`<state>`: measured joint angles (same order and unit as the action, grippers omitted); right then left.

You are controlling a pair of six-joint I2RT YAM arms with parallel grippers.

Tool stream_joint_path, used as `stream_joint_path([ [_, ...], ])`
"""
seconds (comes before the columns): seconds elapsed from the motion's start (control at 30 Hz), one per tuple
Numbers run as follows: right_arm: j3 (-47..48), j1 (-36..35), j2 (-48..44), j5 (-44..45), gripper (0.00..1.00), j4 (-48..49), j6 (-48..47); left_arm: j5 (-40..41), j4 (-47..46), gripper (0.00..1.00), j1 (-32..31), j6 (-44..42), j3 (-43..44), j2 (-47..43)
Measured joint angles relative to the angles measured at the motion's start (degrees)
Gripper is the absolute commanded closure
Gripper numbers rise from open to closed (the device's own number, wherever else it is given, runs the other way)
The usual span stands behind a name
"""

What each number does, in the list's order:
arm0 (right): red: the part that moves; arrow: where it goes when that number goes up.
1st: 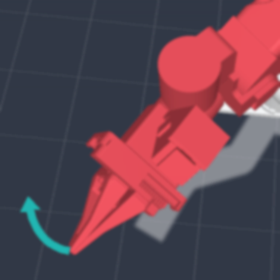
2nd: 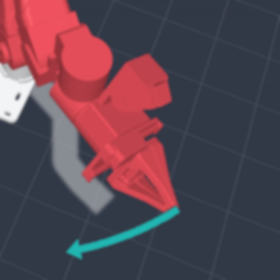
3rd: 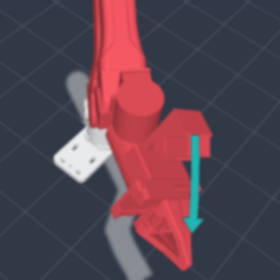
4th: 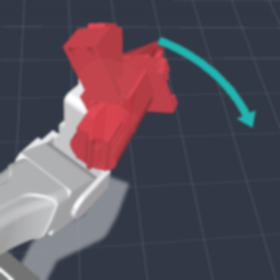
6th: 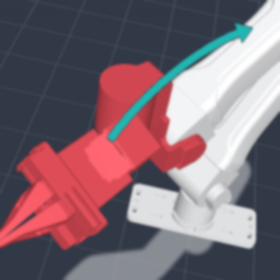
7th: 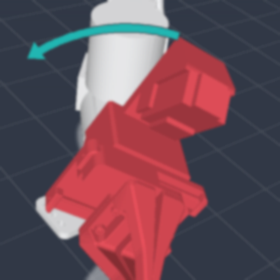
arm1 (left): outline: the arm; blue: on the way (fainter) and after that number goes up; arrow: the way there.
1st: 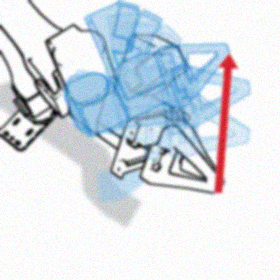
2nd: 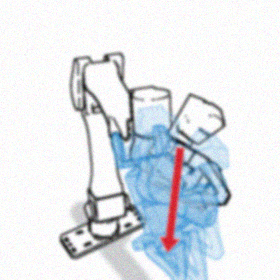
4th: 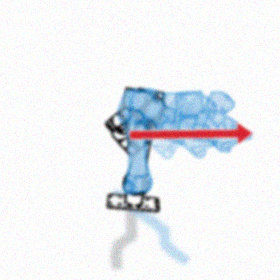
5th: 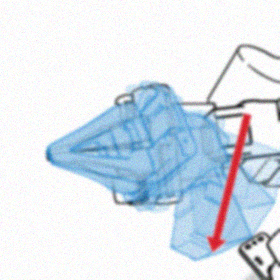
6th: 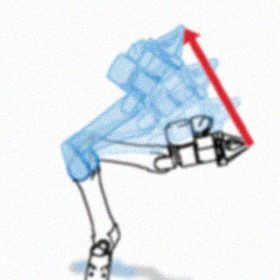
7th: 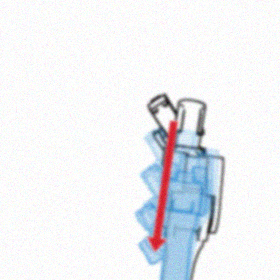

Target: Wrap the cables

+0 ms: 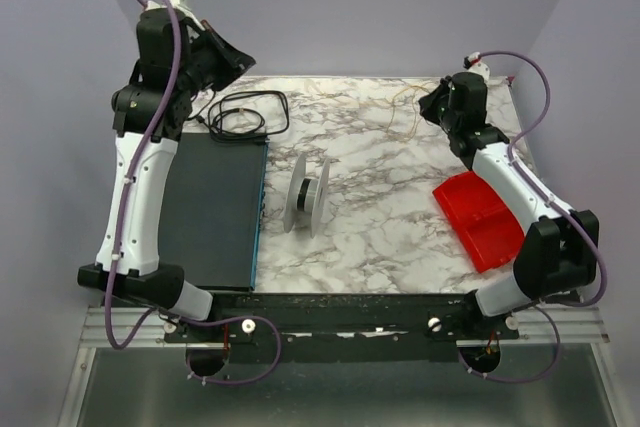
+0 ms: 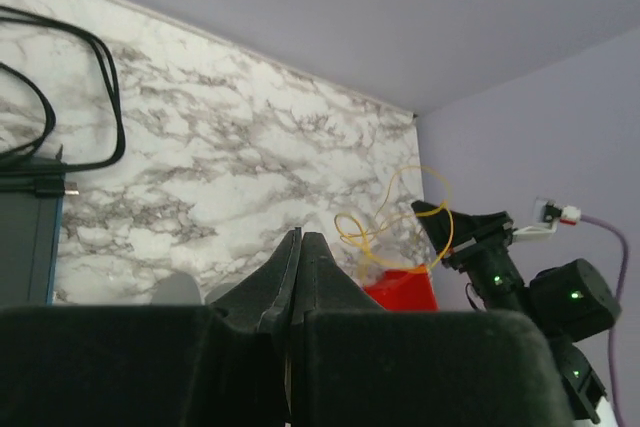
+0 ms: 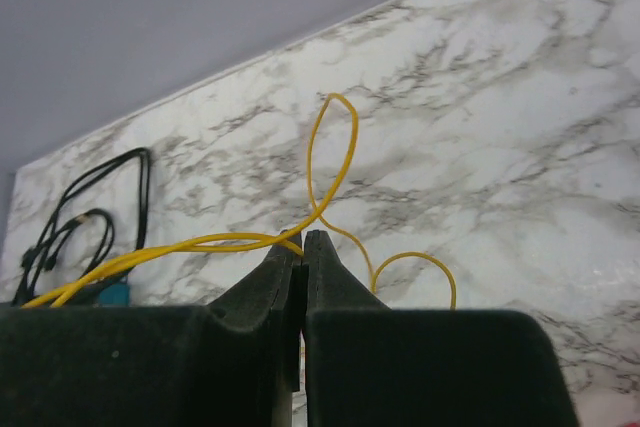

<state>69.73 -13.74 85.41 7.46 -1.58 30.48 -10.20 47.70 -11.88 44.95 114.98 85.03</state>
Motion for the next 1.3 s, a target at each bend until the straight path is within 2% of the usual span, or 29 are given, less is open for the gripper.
stream_joint_path([
  [0.13, 0.66, 3.54, 3.98, 2.32, 0.8, -2.95, 0.26, -0.83, -4.02, 1.0, 3.06, 0.35, -1.07, -3.74],
  [0.27, 0.35, 4.81, 6.43, 1.49, 0.77, -4.09, 0.63, -4.61, -9.09, 1.0, 2.47, 0.33, -1.11, -7.28],
  [0.3, 0.17, 4.57, 6.43, 0.92, 0.8, -4.0, 0.61, -5.68, -10.43, 1.0, 2.05, 0.28, -1.11, -7.96],
  [0.4, 0.15, 3.54, 6.21, -1.31, 0.98, -2.95, 0.5, -9.14, -13.22, 1.0, 1.03, -0.13, -1.09, -8.11],
  [0.53, 0.9, 2.8, 5.68, -5.16, 0.99, -3.65, -0.02, -11.93, -14.64, 0.97, -1.01, -1.09, -1.97, -6.23],
  [0.57, 1.51, 2.78, 5.53, -5.99, 0.94, -4.39, -0.13, -12.52, -15.15, 0.95, -1.46, -1.31, -2.86, -6.05],
  [0.63, 3.52, 2.78, 5.14, -6.97, 0.66, -6.47, -0.35, -13.84, -15.54, 0.92, -3.41, -1.92, -5.68, -5.29],
  [0.67, 4.9, 2.78, 5.01, -6.93, 0.58, -7.72, -0.42, -14.27, -15.61, 0.91, -4.13, -2.16, -6.75, -4.98],
  [0.7, 6.19, 2.78, 4.96, -6.6, 0.54, -8.87, -0.09, -14.62, -15.91, 0.91, -4.87, -2.36, -8.07, -4.68],
  [0.77, 7.82, 2.8, 5.03, -5.33, 0.52, -10.16, -0.09, -15.15, -16.46, 0.9, -6.25, -2.51, -10.95, -4.31],
  [0.87, 8.76, 2.99, 6.99, -4.57, 0.44, -11.91, 0.35, -16.0, -16.41, 0.88, -7.5, -2.6, -13.88, -4.0],
  [1.13, 7.67, 7.21, 19.74, -2.78, 0.43, -13.07, 2.71, -17.2, -16.92, 0.87, -8.35, -3.45, -14.62, -4.26],
  [1.3, 7.54, 11.41, 22.67, -1.86, 0.43, -13.03, 5.44, -17.59, -17.18, 0.87, -8.87, -4.0, -16.65, -5.6],
])
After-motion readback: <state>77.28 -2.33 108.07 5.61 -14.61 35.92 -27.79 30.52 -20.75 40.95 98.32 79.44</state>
